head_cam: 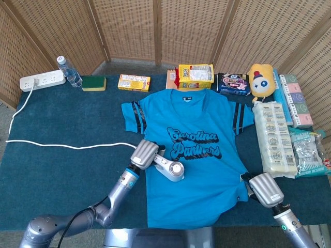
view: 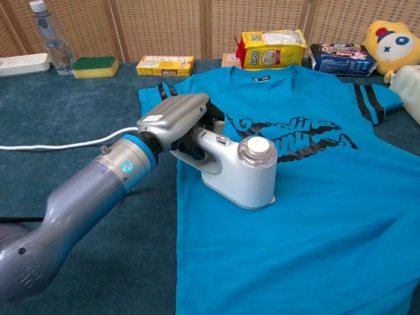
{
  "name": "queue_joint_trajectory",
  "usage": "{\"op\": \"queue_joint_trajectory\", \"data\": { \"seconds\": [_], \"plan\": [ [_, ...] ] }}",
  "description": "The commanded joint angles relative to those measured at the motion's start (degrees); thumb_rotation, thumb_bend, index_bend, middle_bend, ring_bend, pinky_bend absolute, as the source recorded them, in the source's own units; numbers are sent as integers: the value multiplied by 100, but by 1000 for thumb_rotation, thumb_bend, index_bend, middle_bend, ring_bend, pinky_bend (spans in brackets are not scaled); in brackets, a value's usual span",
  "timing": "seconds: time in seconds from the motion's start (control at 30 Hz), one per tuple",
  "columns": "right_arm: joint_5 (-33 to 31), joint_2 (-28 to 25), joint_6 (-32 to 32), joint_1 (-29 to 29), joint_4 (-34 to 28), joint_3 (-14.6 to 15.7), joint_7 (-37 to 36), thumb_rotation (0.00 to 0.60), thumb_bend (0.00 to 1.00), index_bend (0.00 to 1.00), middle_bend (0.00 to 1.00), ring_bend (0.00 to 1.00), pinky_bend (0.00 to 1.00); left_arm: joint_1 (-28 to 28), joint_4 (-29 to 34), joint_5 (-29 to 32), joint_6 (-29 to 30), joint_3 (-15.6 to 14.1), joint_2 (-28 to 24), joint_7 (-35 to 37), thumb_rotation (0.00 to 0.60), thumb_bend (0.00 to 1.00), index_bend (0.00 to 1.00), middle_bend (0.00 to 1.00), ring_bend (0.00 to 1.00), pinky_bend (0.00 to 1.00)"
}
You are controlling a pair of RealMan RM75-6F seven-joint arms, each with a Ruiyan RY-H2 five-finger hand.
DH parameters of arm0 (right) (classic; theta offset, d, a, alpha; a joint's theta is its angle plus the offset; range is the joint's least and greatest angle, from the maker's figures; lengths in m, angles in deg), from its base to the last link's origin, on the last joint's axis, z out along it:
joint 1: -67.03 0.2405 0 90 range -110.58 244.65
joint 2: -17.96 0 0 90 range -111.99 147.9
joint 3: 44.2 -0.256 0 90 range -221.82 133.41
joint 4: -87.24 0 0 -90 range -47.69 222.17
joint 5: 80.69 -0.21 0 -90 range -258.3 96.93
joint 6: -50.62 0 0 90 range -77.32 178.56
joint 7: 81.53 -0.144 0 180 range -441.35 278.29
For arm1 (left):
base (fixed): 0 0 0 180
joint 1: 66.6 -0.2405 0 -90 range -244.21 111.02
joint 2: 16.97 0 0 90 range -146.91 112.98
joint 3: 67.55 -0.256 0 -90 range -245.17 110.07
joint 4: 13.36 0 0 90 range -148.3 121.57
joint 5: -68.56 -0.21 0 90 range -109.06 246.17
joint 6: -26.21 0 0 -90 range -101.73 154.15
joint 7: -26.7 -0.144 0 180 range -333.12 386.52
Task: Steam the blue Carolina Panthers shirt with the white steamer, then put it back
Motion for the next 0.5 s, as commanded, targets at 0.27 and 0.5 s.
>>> {"op": "queue_joint_trajectory", "data": {
  "seconds": [0.27,0.5],
  "plan": [
    [-24,-19,-22,-10,15,-22,-18,600,595,567,570,657,798,298,-685,226,-158,344,312,102,600,409,677,756,676,743],
    [-59,-34,-29,-36,30,-30,-31,600,595,566,570,657,799,600,-981,343,-272,606,371,74,600,407,678,756,676,743]
  ]
}}
